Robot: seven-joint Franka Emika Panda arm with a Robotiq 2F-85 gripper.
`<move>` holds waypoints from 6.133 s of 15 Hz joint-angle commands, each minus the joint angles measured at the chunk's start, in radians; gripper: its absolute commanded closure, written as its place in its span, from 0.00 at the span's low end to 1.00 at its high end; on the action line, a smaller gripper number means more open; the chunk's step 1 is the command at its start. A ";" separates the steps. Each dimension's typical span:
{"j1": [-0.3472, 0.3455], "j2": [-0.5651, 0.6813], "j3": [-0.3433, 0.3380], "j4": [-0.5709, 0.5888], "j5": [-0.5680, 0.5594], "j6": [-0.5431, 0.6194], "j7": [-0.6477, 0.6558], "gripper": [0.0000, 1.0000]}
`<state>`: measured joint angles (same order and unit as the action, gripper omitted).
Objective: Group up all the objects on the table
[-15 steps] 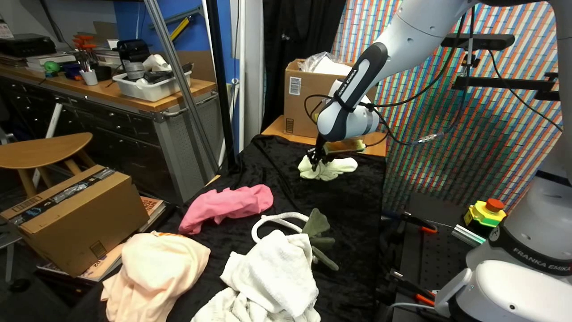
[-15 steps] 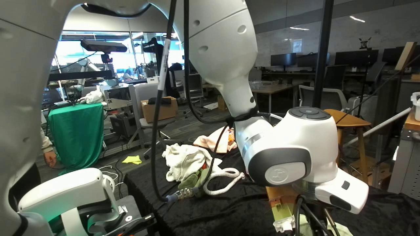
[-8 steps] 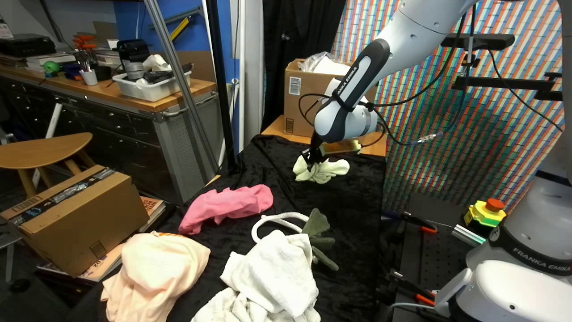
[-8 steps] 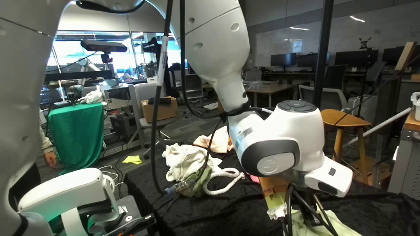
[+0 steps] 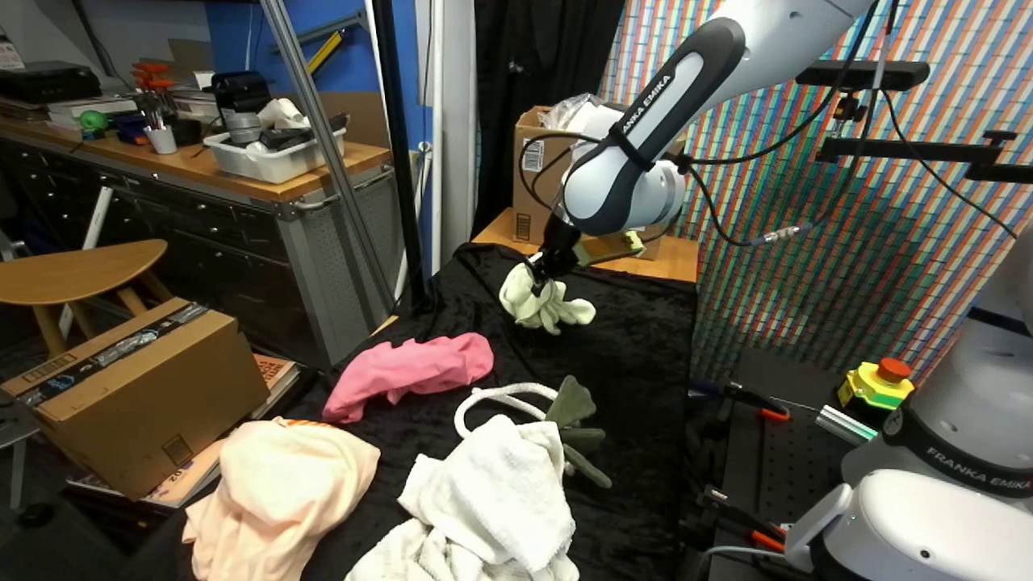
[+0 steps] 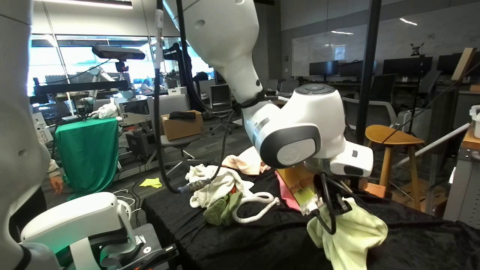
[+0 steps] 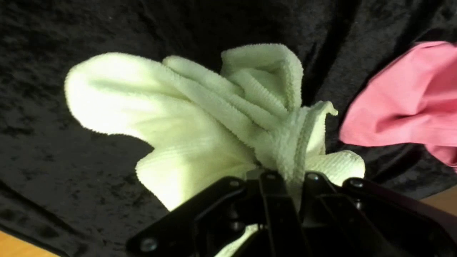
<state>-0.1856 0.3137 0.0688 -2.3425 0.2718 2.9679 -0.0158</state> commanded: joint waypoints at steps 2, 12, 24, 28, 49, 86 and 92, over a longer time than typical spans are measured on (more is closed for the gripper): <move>0.010 -0.191 0.052 -0.058 -0.014 -0.120 -0.129 0.93; 0.241 -0.384 0.063 -0.011 -0.004 -0.514 -0.395 0.93; 0.314 -0.385 0.048 -0.005 0.004 -0.842 -0.766 0.91; 0.320 -0.375 0.057 -0.001 -0.013 -0.820 -0.757 0.91; 0.315 -0.099 0.050 0.249 -0.368 -0.533 -0.225 0.00; 0.299 0.590 0.039 1.083 -0.299 -0.914 -0.080 0.00; 0.272 0.623 0.065 1.083 -0.237 -0.928 -0.115 0.00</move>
<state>0.1042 0.9090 0.1074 -1.2973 -0.0022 2.0681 -0.0954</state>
